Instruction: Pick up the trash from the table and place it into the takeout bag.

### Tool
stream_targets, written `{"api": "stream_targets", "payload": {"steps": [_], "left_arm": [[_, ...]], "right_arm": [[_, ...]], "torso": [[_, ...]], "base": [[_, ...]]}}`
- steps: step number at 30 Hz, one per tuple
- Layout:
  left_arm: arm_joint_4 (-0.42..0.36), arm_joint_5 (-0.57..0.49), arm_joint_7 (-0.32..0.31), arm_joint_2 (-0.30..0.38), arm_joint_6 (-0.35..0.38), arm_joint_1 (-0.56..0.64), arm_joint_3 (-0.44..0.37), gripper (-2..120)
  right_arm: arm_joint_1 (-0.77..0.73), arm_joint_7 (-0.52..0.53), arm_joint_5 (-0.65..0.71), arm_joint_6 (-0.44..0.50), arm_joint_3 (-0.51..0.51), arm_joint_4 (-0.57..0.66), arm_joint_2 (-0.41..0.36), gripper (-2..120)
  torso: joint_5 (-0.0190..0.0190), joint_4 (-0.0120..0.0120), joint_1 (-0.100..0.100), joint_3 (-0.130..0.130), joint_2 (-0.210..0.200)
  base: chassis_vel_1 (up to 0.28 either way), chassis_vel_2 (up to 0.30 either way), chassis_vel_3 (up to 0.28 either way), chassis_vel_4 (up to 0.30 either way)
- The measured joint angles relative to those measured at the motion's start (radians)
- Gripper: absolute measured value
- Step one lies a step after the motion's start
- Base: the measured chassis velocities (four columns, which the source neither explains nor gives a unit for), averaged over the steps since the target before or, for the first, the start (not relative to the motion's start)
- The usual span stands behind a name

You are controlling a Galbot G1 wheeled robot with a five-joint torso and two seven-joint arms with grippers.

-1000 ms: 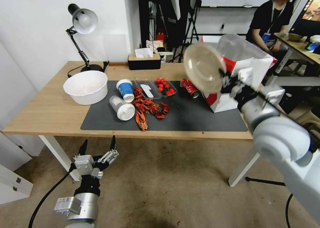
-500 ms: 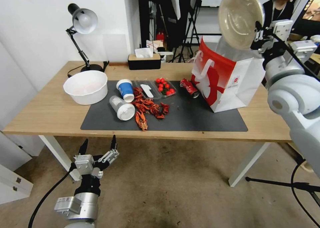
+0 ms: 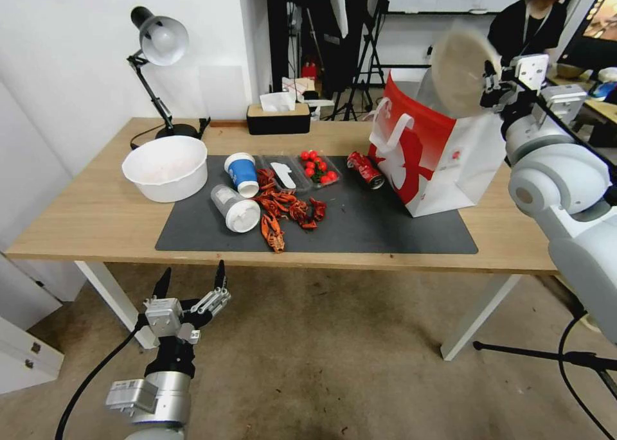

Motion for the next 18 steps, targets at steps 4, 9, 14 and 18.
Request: {"api": "stream_targets", "payload": {"steps": [4, 9, 14, 18], "left_arm": [[0.001, -0.001, 0.000, 0.000, 0.000, -0.002, 0.001, 100], [0.002, -0.004, 0.000, 0.001, 0.000, -0.003, 0.000, 100], [0.002, -0.007, 0.000, 0.002, 0.000, -0.004, -0.001, 100], [0.002, -0.008, 0.000, 0.002, 0.000, -0.004, -0.003, 100]], "right_arm": [[-0.004, -0.009, 0.000, 0.000, 0.000, 0.001, -0.001, 54], [-0.015, -0.012, 0.015, 0.009, 0.004, 0.017, -0.001, 69], [-0.040, -0.014, 0.036, 0.035, 0.013, 0.049, -0.002, 86], [-0.087, -0.025, 0.069, 0.083, 0.026, 0.092, -0.004, 98]], "torso": [[0.0000, 0.0000, 0.000, 0.000, 0.000], [0.0000, 0.0000, 0.000, 0.000, 0.000], [-0.0001, 0.0000, 0.000, 0.000, 0.000], [-0.0001, 0.0001, 0.000, 0.000, 0.000]], "base": [[0.000, 0.000, 0.000, 0.000], [0.000, 0.000, 0.000, 0.000], [0.000, 0.000, 0.000, 0.000], [0.000, 0.000, 0.000, 0.000]]}}
